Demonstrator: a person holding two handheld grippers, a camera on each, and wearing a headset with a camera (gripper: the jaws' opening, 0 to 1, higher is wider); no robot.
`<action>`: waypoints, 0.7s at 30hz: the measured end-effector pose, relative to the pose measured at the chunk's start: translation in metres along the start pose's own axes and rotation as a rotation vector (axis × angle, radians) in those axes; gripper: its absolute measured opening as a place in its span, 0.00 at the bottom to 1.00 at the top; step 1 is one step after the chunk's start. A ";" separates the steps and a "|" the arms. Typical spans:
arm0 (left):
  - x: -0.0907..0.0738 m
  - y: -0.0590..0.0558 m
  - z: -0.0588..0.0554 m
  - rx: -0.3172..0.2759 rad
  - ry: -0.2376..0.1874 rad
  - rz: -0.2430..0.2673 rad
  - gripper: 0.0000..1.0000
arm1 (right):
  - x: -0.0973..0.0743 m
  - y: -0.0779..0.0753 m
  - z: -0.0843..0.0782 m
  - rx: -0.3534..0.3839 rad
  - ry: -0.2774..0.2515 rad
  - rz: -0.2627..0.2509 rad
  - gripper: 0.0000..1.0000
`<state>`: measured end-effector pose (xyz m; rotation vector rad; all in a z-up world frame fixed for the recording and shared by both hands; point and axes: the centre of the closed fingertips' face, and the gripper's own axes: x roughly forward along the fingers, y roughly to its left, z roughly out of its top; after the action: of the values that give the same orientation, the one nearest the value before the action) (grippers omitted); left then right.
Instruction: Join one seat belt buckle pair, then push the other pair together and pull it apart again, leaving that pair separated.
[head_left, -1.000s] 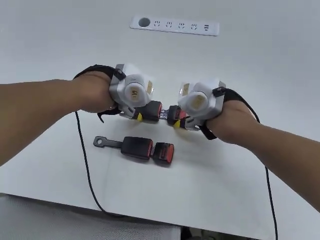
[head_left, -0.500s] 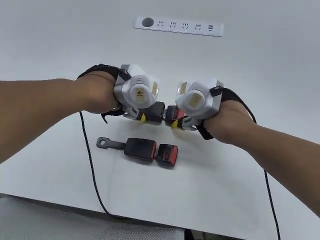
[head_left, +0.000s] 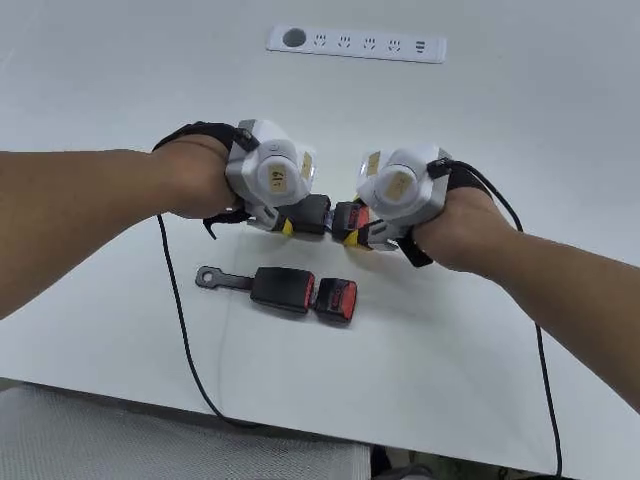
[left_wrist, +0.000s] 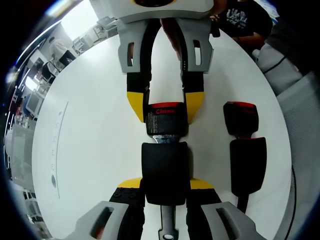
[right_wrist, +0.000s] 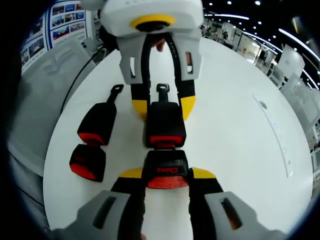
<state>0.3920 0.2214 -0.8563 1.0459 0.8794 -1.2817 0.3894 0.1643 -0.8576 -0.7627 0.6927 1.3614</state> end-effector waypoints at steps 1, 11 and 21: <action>0.000 0.000 0.000 -0.002 -0.002 0.001 0.31 | -0.001 0.001 0.000 -0.003 -0.001 -0.001 0.32; 0.000 0.001 0.000 -0.008 -0.011 -0.002 0.31 | -0.009 0.002 -0.005 0.000 -0.011 -0.007 0.32; 0.001 0.000 0.000 -0.011 -0.013 -0.002 0.31 | -0.024 0.003 -0.021 0.000 -0.003 -0.011 0.32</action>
<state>0.3921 0.2208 -0.8568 1.0269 0.8765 -1.2825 0.3841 0.1329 -0.8507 -0.7627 0.6852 1.3525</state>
